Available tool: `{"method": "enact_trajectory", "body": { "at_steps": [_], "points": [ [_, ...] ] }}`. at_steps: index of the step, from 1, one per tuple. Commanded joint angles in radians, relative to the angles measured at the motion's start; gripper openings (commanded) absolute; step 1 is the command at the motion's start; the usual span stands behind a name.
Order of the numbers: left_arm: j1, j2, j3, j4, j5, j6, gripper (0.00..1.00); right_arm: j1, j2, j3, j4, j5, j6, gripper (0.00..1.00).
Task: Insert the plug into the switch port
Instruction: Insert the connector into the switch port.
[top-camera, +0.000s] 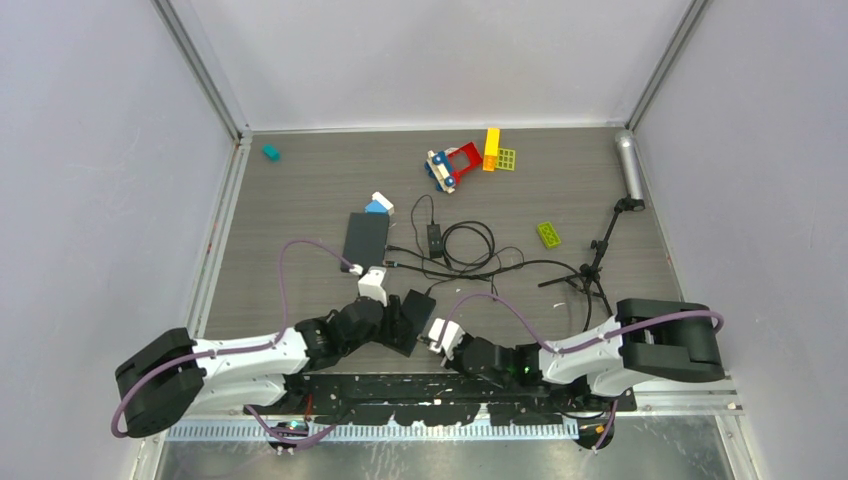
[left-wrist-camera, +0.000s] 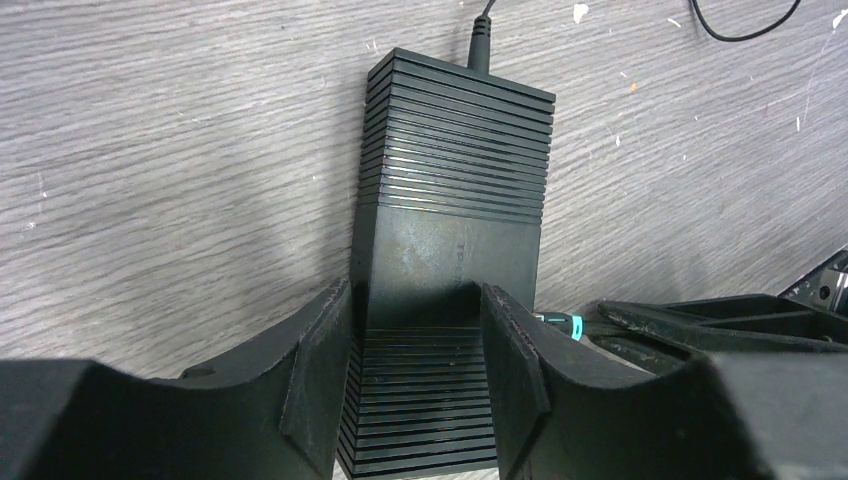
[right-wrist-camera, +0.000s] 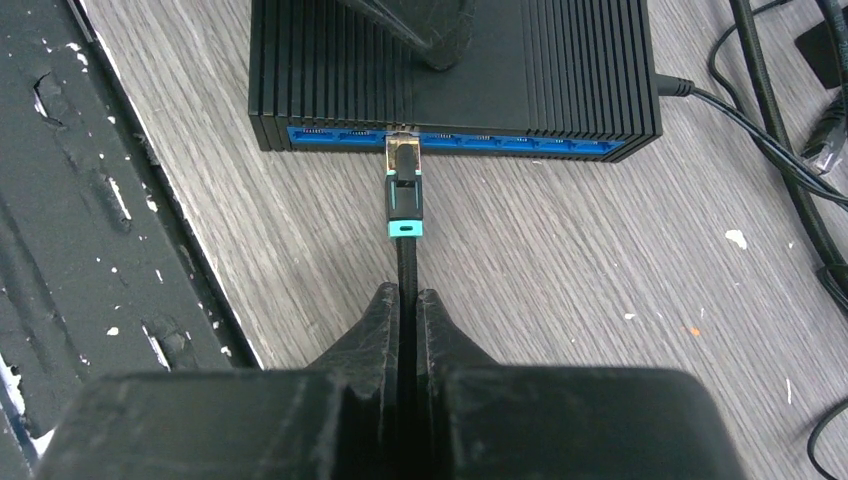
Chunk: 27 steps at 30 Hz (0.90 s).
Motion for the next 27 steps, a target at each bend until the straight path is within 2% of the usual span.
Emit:
{"method": "enact_trajectory", "body": {
  "at_steps": [1,9,18,27],
  "points": [
    [-0.026,0.048,-0.028,-0.007,0.2,-0.006,0.48,-0.026,0.046,0.085,0.146,-0.02,0.001,0.01],
    [-0.044,0.09,-0.023,0.016,0.211,-0.011,0.46,-0.026,0.127,0.127,0.248,0.018,0.04,0.01],
    [-0.08,0.137,-0.041,0.051,0.249,-0.037,0.43,-0.048,0.036,0.169,0.156,0.123,0.013,0.01],
    [-0.222,0.136,-0.074,0.034,0.157,-0.17,0.42,-0.055,0.071,0.178,0.157,0.119,0.07,0.0]
  ]
}}
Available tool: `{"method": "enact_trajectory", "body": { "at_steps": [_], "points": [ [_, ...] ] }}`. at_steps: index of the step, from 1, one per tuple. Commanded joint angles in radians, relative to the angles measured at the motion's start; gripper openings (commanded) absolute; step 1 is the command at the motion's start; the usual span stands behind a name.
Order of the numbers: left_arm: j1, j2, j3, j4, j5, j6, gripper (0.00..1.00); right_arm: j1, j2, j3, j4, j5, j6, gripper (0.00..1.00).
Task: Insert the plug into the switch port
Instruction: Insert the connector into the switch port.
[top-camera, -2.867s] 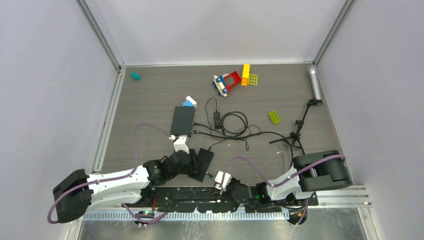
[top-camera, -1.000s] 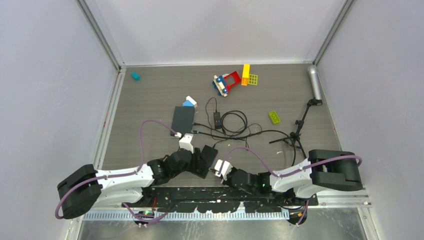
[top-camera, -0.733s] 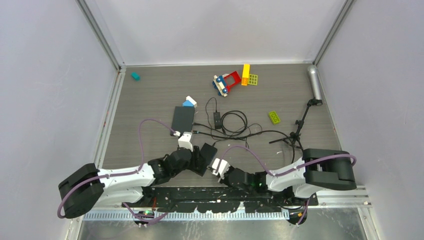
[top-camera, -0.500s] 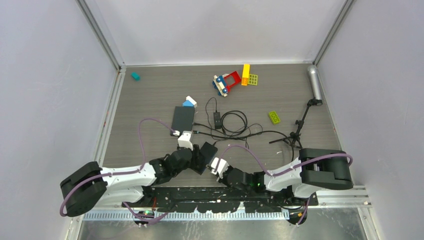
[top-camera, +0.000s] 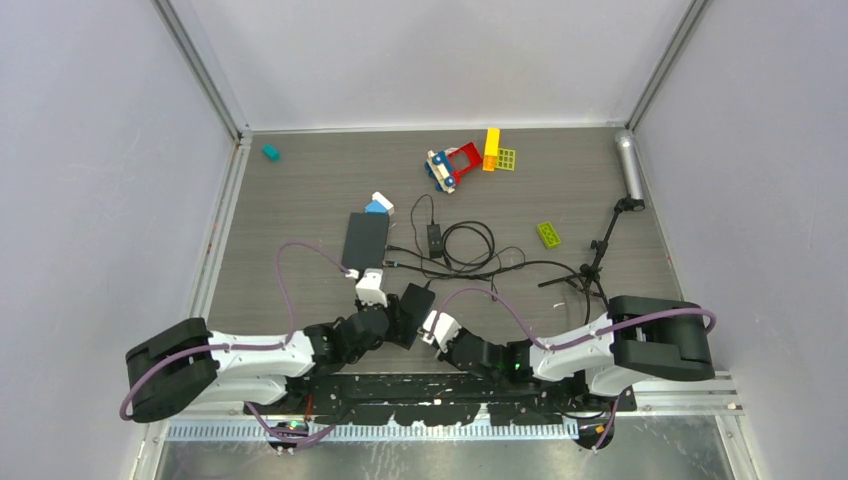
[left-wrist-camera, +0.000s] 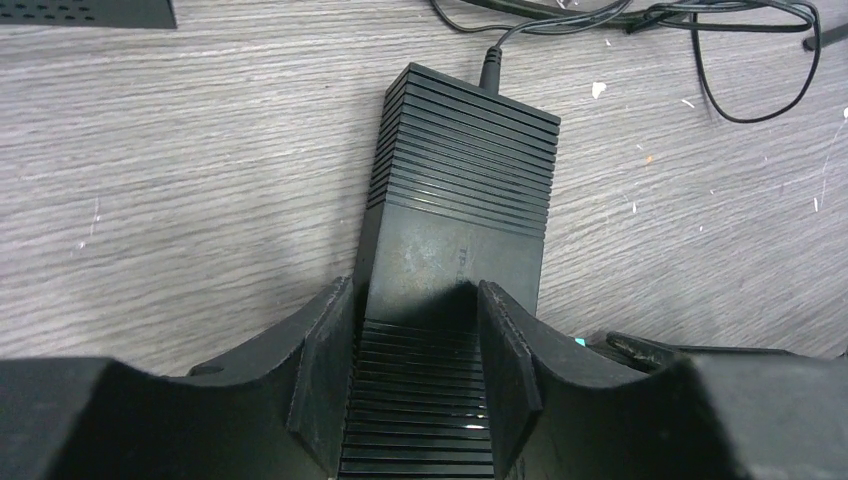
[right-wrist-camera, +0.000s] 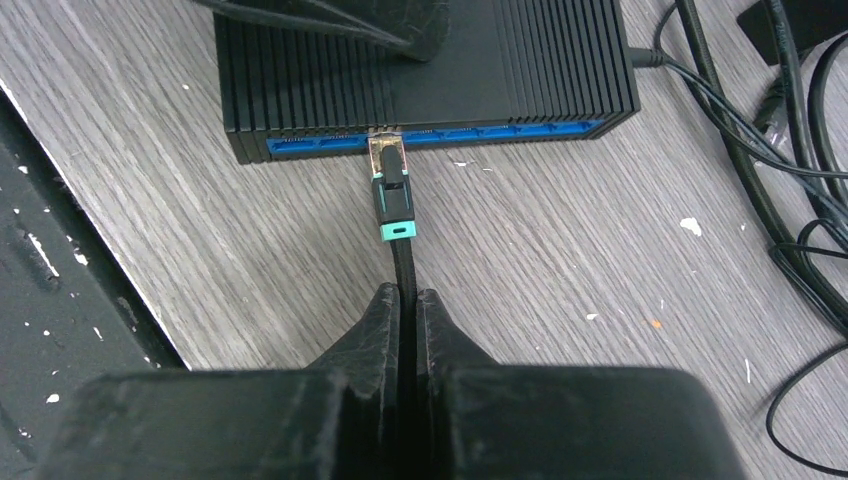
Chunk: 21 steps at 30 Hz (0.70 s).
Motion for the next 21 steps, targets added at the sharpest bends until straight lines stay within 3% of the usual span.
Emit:
{"method": "enact_trajectory", "body": {
  "at_steps": [1,13,16,21],
  "points": [
    [-0.161,0.061,-0.042,-0.115,0.348,-0.136,0.42,-0.033,0.027,0.102,0.242,0.021,0.038,0.01],
    [-0.221,0.225,-0.019,0.042,0.34,-0.188,0.42,-0.013,0.036,0.119,0.295,-0.129,-0.006,0.0],
    [-0.221,0.197,-0.053,0.046,0.301,-0.218,0.41,-0.013,-0.016,0.069,0.266,-0.155,-0.023,0.0],
    [-0.22,0.037,-0.05,-0.134,0.216,-0.214,0.48,-0.028,-0.119,-0.021,0.147,-0.188,-0.018,0.0]
  ]
}}
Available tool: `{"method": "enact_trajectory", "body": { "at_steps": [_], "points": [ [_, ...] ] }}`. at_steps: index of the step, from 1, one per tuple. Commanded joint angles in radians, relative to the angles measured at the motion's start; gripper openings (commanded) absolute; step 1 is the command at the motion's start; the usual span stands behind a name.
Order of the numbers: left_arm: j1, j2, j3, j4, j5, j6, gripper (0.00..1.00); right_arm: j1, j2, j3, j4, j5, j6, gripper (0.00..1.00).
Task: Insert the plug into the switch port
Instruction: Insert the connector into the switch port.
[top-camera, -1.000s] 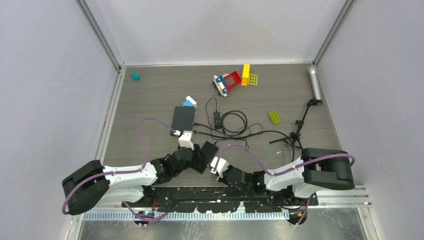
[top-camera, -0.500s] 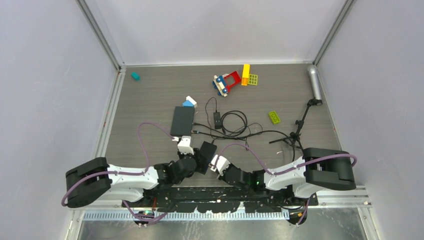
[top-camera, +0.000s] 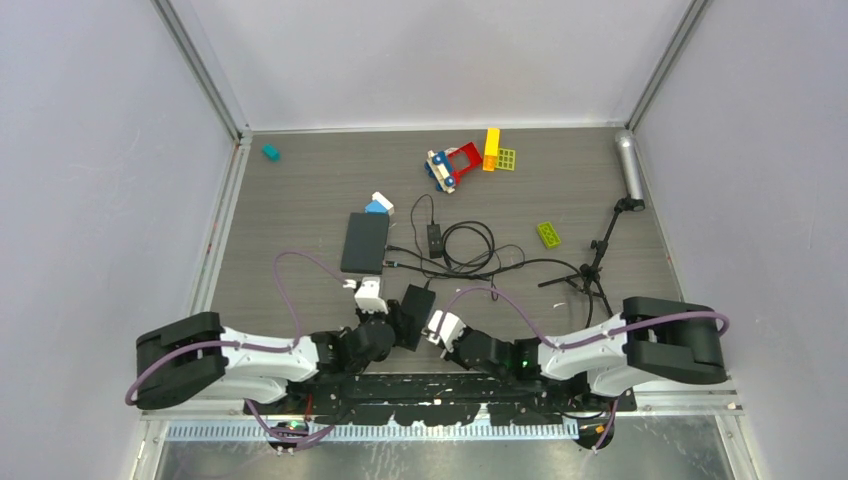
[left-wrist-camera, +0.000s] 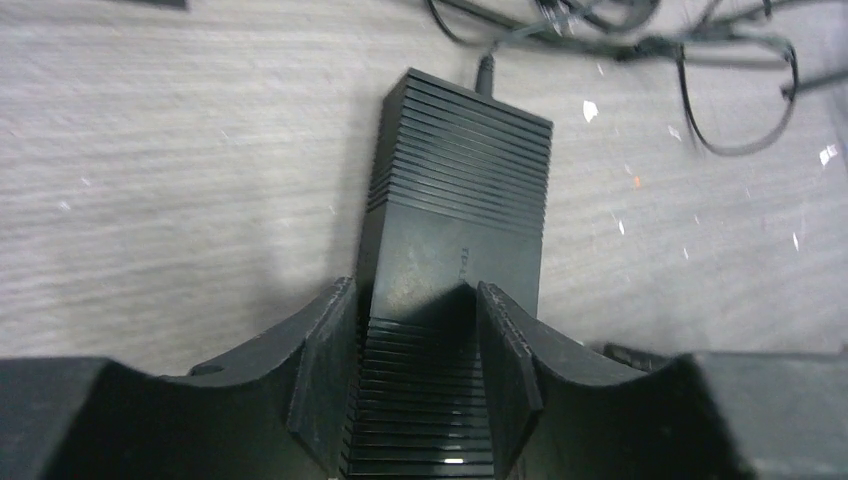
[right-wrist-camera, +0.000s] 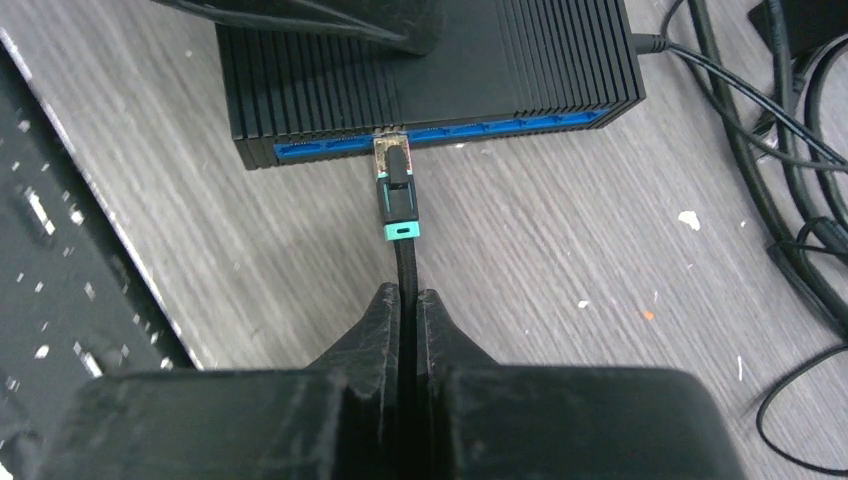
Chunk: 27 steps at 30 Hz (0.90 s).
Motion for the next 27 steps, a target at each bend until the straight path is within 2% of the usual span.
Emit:
{"method": "enact_trajectory", "body": {
  "at_steps": [1,8,11,17,21,27],
  "points": [
    [-0.097,-0.077,-0.03,-0.276,0.422,-0.089,0.51,-0.013,-0.098,-0.018,0.142,-0.142,0.017,0.0],
    [-0.046,-0.348,0.0,-0.586,0.313,-0.061,0.71,-0.024,-0.134,-0.042,-0.004,-0.257,0.001,0.02],
    [-0.006,-0.457,0.014,-0.675,0.295,-0.039,0.77,-0.025,-0.125,-0.021,-0.06,-0.288,-0.001,0.16],
    [0.036,-0.502,0.001,-0.673,0.305,-0.024,0.78,-0.039,-0.156,-0.026,-0.064,-0.3,0.0,0.42],
    [0.037,-0.446,0.008,-0.637,0.304,-0.018,0.78,-0.07,-0.144,-0.043,-0.011,-0.3,-0.007,0.44],
    [0.039,-0.378,-0.003,-0.497,0.327,0.01,0.78,-0.114,-0.069,-0.052,0.116,-0.353,-0.007,0.44]
  ]
}}
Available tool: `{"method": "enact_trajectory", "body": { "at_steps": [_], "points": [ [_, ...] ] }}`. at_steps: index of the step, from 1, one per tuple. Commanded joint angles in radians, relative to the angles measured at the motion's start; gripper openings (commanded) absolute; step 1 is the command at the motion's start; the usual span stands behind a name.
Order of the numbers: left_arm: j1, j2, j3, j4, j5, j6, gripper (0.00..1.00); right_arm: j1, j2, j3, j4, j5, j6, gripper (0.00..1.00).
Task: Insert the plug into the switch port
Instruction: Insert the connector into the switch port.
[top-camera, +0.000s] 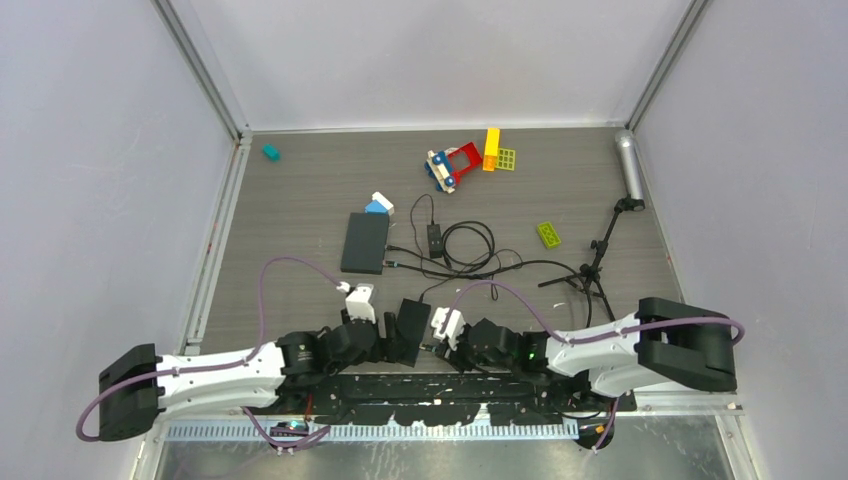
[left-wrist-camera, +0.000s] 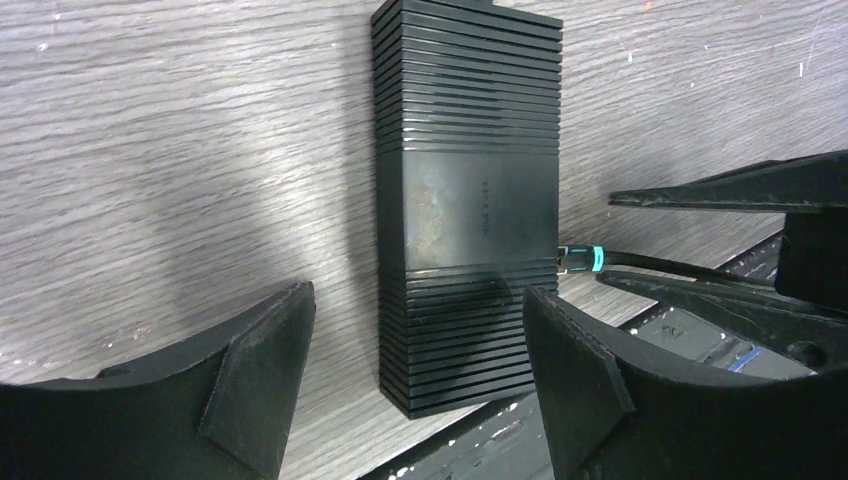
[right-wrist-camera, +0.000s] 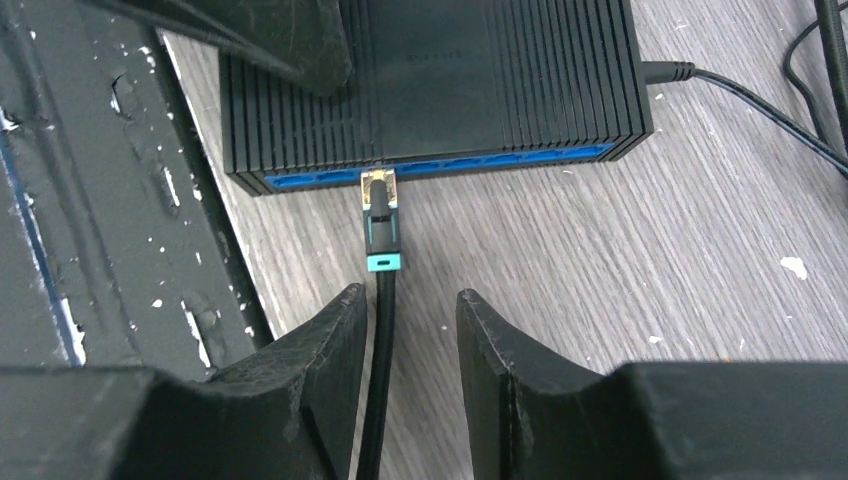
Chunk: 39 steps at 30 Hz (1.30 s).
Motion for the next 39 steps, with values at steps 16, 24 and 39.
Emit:
{"method": "enact_trajectory", "body": {
  "at_steps": [16,24,39],
  "points": [
    [0.01,0.132,-0.061,0.181,0.106,0.017,0.59,-0.044,0.146,0.05,0.182,-0.129,-0.027,0.15],
    [0.01,0.274,-0.083,0.374,0.228,0.057,0.54,-0.049,0.18,0.099,0.219,-0.191,-0.067,0.0],
    [-0.109,0.481,-0.087,0.592,0.316,0.022,0.47,-0.09,0.168,0.143,0.205,0.048,-0.07,0.0]
  ]
}}
